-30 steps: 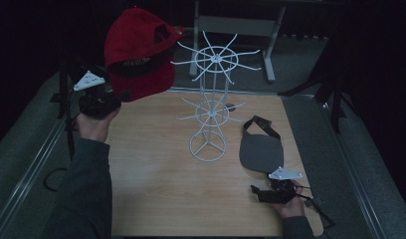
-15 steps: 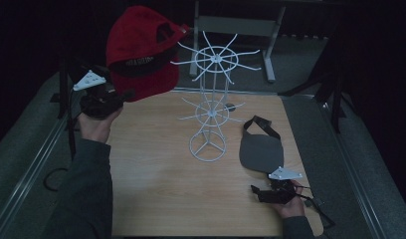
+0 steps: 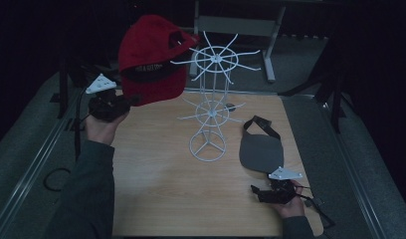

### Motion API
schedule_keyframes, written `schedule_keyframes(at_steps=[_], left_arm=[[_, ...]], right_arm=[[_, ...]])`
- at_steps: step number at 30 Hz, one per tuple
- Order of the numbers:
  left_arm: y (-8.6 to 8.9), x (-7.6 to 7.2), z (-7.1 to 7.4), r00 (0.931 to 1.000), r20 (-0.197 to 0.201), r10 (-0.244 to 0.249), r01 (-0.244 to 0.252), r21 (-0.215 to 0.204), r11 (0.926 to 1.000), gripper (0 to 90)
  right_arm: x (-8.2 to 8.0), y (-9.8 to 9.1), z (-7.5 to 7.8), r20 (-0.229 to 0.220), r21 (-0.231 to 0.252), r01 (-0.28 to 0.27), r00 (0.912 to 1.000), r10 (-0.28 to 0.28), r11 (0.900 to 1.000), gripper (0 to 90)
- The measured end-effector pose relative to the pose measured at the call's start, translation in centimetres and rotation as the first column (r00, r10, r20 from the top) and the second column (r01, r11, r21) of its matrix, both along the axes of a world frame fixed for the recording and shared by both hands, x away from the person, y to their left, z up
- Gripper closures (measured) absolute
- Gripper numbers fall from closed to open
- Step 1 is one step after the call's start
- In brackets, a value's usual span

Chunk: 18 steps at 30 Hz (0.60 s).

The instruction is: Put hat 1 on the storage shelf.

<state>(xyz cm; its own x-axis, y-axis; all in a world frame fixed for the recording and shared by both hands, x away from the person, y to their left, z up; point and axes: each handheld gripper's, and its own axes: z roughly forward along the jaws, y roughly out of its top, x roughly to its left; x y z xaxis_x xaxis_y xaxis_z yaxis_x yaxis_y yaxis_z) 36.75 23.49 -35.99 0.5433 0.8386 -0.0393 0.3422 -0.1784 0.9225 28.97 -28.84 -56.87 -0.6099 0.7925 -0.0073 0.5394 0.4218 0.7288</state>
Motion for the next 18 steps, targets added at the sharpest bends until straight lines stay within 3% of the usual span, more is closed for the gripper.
schedule_keyframes(at_steps=[3, 7, 11, 12, 18], left_arm=[[-0.1, 0.1, -0.7, 0.9999, -0.009, 0.013, -0.013, 0.028, 0.9995, 85.8], [0.2, 0.0, -1.6, 0.9996, -0.023, 0.015, -0.015, 0.029, 0.9995, 85.8], [0.4, 0.0, -3.3, 0.9988, -0.041, 0.026, -0.023, 0.061, 0.9979, 85.7], [0.2, -0.1, -3.9, 0.9986, -0.045, 0.027, -0.023, 0.086, 0.996, 85.7], [-0.4, -0.2, -5.3, 0.998, -0.061, 0.019, -0.011, 0.13, 0.9914, 85.7]], right_arm=[[0.0, 0.0, 0.0, -0.001, 0.0, 0.0, 1.0, 0.0, 1.0, 17.8], [0.0, 0.0, 0.0, 0.0, -0.001, 0.0, 1.0, 0.0, 1.0, 17.8], [0.0, 0.0, 0.0, 0.001, -0.001, -0.001, 1.0, 0.001, 1.0, 17.7], [0.0, 0.0, 0.0, 0.002, -0.002, -0.001, 1.0, 0.001, 1.0, 17.8], [0.0, 0.0, 0.0, 0.002, -0.002, -0.001, 1.0, 0.001, 1.0, 17.8]])
